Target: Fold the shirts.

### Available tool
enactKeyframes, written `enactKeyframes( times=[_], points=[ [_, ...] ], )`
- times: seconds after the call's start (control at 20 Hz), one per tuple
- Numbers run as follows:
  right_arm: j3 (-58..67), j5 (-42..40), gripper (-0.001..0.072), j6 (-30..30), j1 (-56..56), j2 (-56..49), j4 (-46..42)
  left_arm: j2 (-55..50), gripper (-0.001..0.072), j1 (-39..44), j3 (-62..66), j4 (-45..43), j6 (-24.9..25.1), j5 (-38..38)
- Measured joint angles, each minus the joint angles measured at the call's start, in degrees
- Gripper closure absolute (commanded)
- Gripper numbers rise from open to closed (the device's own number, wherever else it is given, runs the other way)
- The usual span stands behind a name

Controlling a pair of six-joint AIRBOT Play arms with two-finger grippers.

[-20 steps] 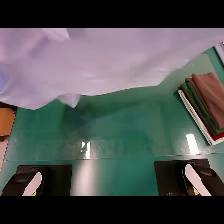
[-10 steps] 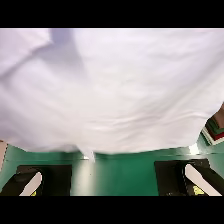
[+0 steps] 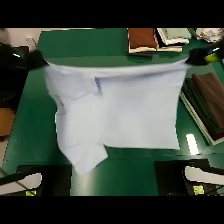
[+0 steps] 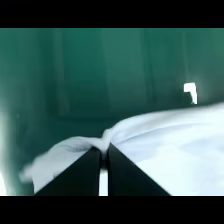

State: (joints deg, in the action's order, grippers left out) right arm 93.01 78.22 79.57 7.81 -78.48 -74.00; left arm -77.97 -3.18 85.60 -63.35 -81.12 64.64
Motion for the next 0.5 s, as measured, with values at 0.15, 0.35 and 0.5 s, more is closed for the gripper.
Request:
enactKeyframes(
  times=[0.15,0.35,0.5],
  points=[
    [0.4,-2.9,0.0695,0.1,-1.1,-7.4,-0.3,-7.5,0.0679,0.7,-1.6,0.3,1.2,-4.9],
    [5.7,-3.9,0.0695,0.1,-1.5,-13.3,-0.7,-11.1,0.0679,0.2,-0.3,0.6,1.7,-6.0],
    [5.6,-3.5,0.0695,0.1,-1.5,-13.3,-2.4,-12.0,0.0679,0.6,0.4,0.3,2.0,-0.6]
  ],
)
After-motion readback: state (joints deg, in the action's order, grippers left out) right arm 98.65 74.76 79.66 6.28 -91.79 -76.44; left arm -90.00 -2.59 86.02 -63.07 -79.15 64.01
